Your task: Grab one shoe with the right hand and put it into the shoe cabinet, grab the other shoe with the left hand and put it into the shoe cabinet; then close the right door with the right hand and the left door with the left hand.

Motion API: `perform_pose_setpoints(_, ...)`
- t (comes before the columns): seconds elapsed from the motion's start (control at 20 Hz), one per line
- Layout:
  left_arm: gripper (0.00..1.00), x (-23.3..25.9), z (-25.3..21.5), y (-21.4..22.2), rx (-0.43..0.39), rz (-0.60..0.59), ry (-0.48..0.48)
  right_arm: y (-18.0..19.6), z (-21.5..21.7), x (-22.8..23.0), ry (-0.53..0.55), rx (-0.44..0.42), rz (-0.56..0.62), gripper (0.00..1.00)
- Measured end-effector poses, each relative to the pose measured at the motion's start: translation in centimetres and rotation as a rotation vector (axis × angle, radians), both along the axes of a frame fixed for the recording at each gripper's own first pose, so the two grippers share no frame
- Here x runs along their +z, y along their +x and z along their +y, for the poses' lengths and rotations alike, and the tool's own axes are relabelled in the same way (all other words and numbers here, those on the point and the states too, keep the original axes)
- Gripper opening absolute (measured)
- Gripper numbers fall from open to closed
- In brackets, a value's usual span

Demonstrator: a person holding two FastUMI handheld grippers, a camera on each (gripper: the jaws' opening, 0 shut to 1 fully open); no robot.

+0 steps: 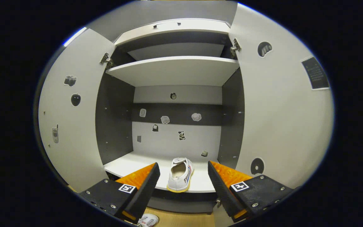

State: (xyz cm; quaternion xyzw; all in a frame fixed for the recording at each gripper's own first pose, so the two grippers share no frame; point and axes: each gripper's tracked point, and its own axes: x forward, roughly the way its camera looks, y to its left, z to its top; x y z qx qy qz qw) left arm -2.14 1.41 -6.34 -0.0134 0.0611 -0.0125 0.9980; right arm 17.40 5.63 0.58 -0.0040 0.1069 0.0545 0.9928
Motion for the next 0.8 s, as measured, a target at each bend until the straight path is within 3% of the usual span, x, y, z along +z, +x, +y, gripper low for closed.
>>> perform_pose_setpoints(0.3,0.96,0.1,-1.1,-0.5,-0.025,0.0,0.023,-10.1,-1.2,-4.6,0.133,-0.028,0.014,0.94)
perform_pose_setpoints(0.5,0.96,-0.2,-1.9,-0.4,-0.036,0.013,0.022,-14.3,-2.7,-6.4,0.091,-0.041,-0.044,0.93)
perform_pose_setpoints(0.8,0.96,-0.6,-2.6,2.1,-0.083,0.058,0.029,-17.4,-3.6,-5.3,0.033,-0.062,-0.136,0.93)
